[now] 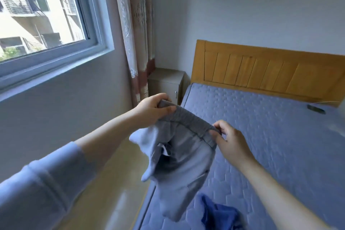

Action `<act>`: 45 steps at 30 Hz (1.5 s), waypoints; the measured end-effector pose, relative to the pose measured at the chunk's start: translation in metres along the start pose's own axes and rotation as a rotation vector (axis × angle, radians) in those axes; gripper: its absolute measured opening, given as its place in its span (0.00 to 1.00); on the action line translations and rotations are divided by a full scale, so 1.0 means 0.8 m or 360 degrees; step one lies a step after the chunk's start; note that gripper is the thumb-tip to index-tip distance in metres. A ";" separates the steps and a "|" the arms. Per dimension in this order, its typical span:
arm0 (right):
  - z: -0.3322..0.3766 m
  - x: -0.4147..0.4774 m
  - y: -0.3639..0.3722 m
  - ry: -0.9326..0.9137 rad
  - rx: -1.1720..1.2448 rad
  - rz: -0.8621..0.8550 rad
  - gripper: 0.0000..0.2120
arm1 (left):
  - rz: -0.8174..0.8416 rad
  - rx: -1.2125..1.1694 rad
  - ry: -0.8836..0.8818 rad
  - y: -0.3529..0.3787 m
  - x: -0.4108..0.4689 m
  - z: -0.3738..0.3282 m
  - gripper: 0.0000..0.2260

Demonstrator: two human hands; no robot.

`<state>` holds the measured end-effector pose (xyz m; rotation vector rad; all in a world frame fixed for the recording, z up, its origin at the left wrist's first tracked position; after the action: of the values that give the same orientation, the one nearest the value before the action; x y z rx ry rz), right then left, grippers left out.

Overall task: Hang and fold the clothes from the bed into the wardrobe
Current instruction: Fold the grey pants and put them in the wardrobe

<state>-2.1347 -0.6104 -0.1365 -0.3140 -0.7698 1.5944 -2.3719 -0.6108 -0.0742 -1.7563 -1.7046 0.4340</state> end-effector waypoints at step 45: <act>-0.004 0.049 -0.088 0.0185 -0.1795 0.0306 0.21 | -0.0464 0.0503 0.0156 -0.135 -0.004 0.026 0.18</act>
<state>-2.0858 -0.5720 -0.0850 -1.3007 -1.5262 1.1431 -2.4679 -0.6151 -0.0206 -1.2627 -1.6842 0.4497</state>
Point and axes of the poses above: each hand's wrist, its own x-axis towards the middle knuckle, its own y-axis out of the palm, z = x × y, the point moved 7 cm from there along x, towards the middle knuckle, and after that the axes turned 5 degrees about y, right-handed, at the moved point
